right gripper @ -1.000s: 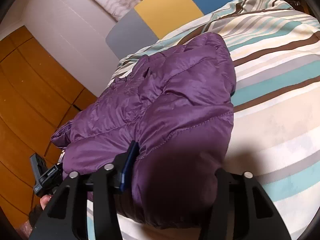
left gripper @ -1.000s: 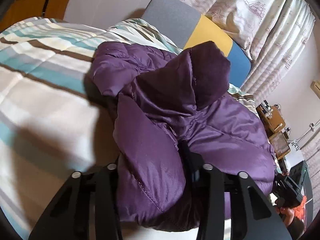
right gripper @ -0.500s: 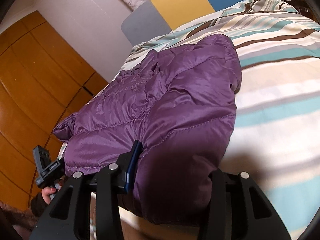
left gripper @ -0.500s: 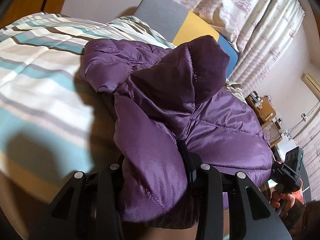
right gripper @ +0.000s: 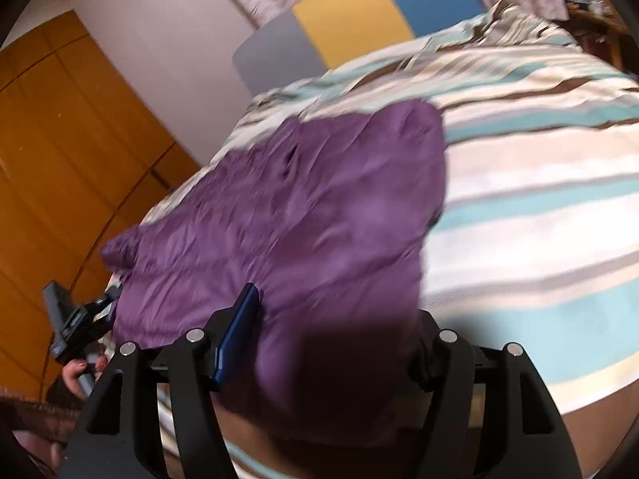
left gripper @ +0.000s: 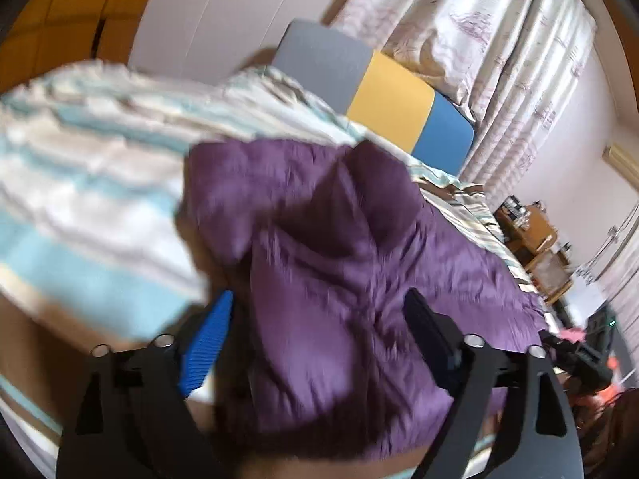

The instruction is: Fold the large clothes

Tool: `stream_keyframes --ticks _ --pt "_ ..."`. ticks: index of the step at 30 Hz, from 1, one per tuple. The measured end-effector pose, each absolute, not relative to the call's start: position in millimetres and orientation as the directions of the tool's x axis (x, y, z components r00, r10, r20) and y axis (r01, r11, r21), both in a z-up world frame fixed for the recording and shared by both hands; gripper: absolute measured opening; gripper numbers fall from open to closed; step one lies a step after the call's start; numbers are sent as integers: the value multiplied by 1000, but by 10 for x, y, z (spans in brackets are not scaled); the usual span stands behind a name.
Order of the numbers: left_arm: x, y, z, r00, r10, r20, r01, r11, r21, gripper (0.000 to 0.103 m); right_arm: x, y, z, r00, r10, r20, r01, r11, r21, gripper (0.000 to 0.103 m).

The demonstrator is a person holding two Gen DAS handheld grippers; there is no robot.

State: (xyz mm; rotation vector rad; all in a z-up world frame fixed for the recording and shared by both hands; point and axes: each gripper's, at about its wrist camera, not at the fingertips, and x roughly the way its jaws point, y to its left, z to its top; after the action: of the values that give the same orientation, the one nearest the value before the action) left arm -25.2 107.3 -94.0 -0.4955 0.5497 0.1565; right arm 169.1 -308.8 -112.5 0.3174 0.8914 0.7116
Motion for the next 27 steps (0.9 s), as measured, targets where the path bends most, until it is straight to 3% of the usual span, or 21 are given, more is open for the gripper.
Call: stream_keyframes --ticks 5,6,7,8,10,12,18,27 --pt "228 1218 -838 819 32 -572 -282 891 -355 91 1934 -3042 -1113 468 662 -586 -400 749 527 65" --pt "321 1231 -852 806 28 -592 -284 895 -345 91 1988 -2993 -1106 474 661 -582 -404 750 524 63" --pt "404 1217 -855 795 23 -606 -279 901 -332 90 2022 -2949 -1093 476 658 -584 -410 753 515 52" --pt "477 1188 -854 787 8 -617 -259 912 -318 69 2068 -2871 -1062 474 653 -590 -427 757 495 35" --pt "546 1123 -849 762 -6 -647 -243 924 -295 42 2046 -2818 -978 468 656 -592 -471 752 461 24" --pt "512 1062 -784 767 -14 -642 -228 929 -292 22 1975 -2836 -849 477 665 -574 -511 742 434 19" --pt "324 1159 -456 846 52 -531 -284 886 -366 11 1973 -2752 -402 541 678 -497 -559 732 390 16" --pt "585 1214 -11 903 242 -355 -373 851 -369 11 2164 -2437 50 670 625 -400 -544 781 307 15"
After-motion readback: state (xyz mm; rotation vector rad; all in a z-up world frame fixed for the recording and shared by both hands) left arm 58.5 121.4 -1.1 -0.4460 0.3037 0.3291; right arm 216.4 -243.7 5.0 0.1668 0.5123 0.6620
